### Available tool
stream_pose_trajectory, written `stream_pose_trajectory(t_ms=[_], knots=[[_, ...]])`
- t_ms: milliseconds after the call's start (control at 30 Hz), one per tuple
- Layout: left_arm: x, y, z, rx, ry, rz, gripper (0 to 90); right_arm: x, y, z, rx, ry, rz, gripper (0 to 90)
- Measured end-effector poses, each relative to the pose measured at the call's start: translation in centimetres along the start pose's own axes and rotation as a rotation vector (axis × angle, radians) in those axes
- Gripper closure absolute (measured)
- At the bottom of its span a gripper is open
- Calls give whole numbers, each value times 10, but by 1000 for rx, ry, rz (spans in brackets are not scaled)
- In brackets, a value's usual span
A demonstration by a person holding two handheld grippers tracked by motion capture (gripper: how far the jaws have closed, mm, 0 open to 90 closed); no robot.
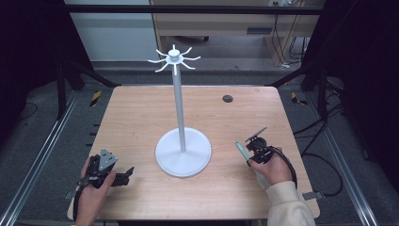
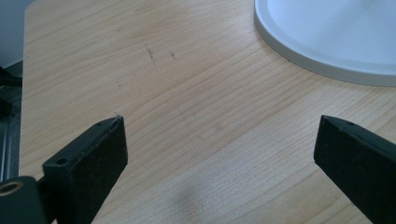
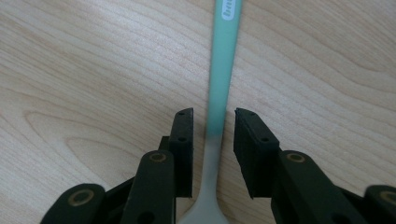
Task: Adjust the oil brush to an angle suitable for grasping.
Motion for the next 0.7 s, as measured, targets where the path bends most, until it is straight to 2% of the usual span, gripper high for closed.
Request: stream_pose_trajectory(t_ms=[700], knots=[[0, 1, 0, -3, -2, 4, 24, -3, 4, 5, 27, -25, 18, 776]])
Point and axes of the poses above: each handheld gripper's, and its own axes: z roughly forward along the jaws, x roughly out of its top, y roughly to its right, the point moved 2 cm from there along z, roughly forward along the jaws, and after that the axes turned 15 degrees about x, right-handed, at the moved point
